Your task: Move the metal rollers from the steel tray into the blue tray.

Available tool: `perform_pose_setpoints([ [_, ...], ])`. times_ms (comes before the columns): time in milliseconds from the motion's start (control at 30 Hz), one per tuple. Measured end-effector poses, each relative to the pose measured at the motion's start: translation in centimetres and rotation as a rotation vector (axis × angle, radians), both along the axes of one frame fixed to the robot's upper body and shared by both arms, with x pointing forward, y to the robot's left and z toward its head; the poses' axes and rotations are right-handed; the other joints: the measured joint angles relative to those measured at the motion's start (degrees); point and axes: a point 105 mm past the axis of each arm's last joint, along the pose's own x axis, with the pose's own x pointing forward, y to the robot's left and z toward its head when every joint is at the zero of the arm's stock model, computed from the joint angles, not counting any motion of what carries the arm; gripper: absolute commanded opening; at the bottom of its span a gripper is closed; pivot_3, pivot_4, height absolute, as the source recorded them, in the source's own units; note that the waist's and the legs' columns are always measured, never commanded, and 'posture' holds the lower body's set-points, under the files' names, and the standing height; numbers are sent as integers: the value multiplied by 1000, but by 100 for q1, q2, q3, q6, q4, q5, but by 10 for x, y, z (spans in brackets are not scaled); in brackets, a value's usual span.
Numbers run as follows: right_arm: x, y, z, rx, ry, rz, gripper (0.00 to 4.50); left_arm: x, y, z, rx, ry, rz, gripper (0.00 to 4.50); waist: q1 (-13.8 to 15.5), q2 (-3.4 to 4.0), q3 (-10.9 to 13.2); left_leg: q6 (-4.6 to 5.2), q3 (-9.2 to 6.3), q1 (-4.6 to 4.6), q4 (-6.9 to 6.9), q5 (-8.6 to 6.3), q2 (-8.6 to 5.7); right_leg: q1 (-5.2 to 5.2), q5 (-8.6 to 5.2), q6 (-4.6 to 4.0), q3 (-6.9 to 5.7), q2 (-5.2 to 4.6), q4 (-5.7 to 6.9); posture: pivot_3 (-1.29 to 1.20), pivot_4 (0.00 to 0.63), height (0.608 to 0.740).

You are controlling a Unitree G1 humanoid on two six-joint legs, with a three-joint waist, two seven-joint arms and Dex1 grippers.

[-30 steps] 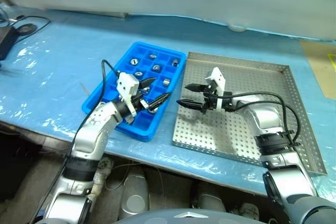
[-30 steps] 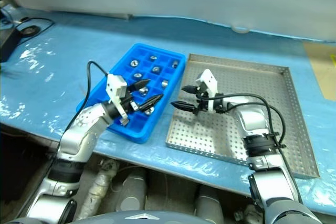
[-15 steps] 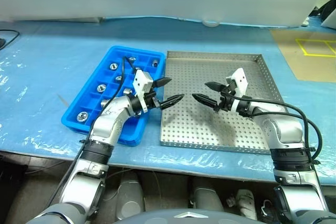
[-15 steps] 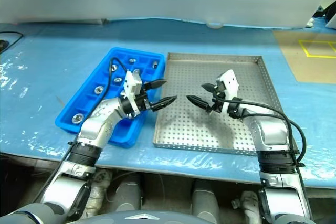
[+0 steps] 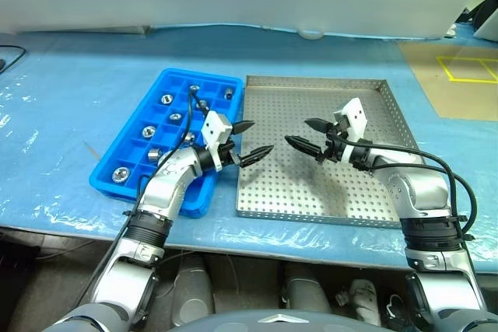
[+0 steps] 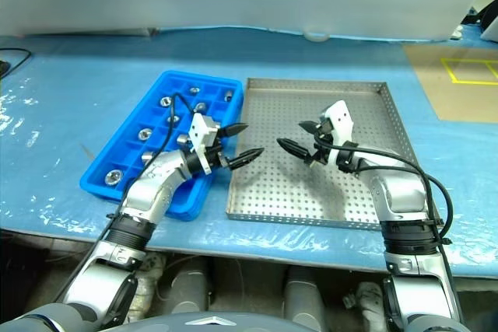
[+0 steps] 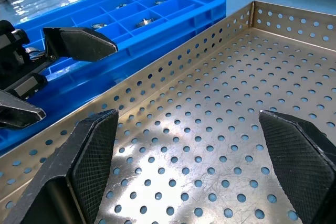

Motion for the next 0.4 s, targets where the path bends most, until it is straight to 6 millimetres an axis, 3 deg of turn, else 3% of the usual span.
perform_pose_setpoints([
  [400,2,-2,-3,-14,-11,-26,4496,2,-1,4,-5,-10,-2,4423,-1,0,0,9,21,4,-1,-6,0,-2,1,1,15,-2,-8,-71,150,740],
])
